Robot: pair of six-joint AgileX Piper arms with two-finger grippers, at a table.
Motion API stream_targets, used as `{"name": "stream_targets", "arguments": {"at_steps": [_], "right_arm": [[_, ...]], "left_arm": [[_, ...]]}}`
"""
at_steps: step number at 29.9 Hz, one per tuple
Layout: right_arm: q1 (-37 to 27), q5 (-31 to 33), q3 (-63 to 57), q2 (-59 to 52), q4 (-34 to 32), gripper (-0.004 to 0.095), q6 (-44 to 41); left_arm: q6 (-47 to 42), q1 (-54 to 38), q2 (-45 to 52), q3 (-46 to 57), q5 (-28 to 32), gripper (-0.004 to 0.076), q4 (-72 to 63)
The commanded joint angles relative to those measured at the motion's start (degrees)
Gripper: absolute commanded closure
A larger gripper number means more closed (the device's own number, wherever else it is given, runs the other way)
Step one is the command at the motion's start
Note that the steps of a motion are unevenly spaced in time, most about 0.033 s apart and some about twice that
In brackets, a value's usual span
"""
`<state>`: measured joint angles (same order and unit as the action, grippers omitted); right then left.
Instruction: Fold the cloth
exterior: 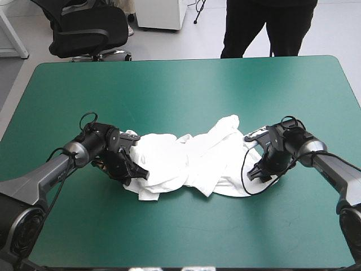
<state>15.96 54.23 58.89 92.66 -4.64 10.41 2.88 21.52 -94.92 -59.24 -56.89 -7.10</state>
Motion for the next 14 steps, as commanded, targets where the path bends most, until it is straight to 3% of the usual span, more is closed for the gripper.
{"name": "stream_targets", "arguments": {"at_steps": [1,5,12,14], "right_arm": [[-1.64,-0.34,0.75,-0.28,3.89,0.0353,2.69],[-2.76,0.54,0.66,-0.28,5.02,0.0478,3.29],[-2.76,0.13,-2.26,0.44,5.48,0.0893,3.29],[-2.76,-0.28,-3.19,0.53,5.48,0.0921,3.20]], "left_arm": [[-0.02,0.73,0.04,-0.12,1.93,0.0741,-3.13],[-0.02,0.73,0.04,-0.12,1.77,0.0741,-3.13],[-0.02,0.73,0.04,-0.12,2.03,0.0741,-3.09],[-0.02,0.73,0.04,-0.12,2.03,0.0741,-3.09]]}}
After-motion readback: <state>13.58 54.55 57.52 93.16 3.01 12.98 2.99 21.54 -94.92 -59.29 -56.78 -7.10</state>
